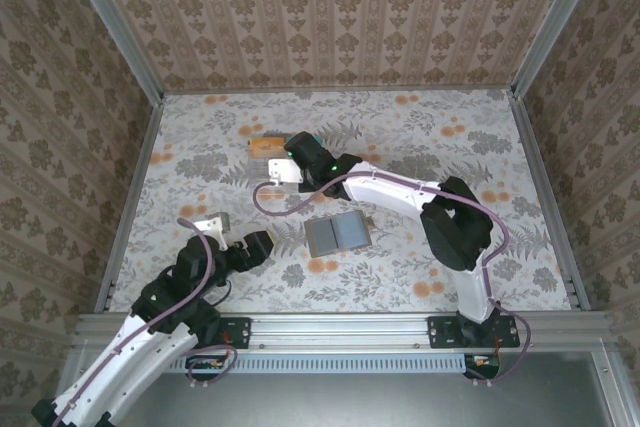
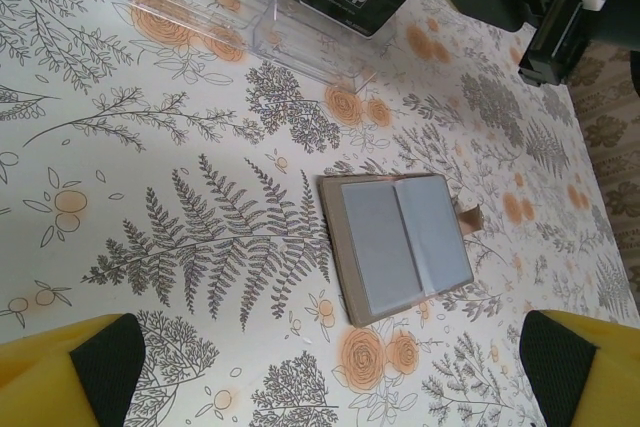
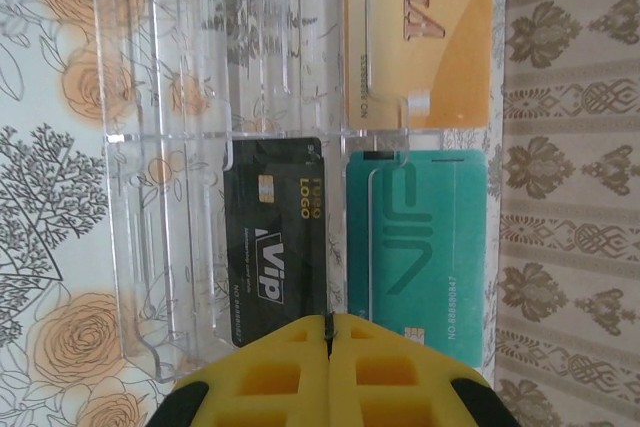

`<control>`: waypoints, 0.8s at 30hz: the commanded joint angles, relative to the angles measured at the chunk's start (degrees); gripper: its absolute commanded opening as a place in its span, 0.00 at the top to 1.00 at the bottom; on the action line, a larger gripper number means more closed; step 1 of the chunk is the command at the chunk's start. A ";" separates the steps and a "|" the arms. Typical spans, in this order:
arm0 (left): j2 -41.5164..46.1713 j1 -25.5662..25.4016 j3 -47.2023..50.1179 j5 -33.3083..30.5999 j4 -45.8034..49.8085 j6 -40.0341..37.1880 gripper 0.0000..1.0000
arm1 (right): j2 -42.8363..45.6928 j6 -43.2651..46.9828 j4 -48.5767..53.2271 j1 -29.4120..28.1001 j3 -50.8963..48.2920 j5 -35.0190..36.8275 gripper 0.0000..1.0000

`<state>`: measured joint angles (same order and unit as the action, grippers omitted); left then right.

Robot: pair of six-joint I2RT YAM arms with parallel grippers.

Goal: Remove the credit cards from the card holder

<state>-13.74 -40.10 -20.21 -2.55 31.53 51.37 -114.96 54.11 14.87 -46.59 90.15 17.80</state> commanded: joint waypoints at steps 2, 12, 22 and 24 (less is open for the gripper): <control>0.73 0.87 0.52 0.63 1.86 -0.31 0.00 | -2.07 0.09 0.99 0.48 1.69 -0.34 1.00; 0.73 1.60 0.71 1.29 2.18 -0.32 0.00 | -4.96 -1.34 -0.77 0.47 2.66 -0.31 1.00; 0.68 2.14 1.04 1.66 2.07 -0.22 0.00 | -6.08 -3.79 -1.28 1.17 3.98 -1.30 1.00; 0.73 2.22 1.22 1.82 1.87 -0.14 0.00 | -6.58 -4.15 -1.35 1.36 3.92 -0.92 1.00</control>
<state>-13.74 -38.46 -20.05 -1.41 33.23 51.37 -120.29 51.53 14.26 -45.78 92.23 17.34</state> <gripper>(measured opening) 0.999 0.054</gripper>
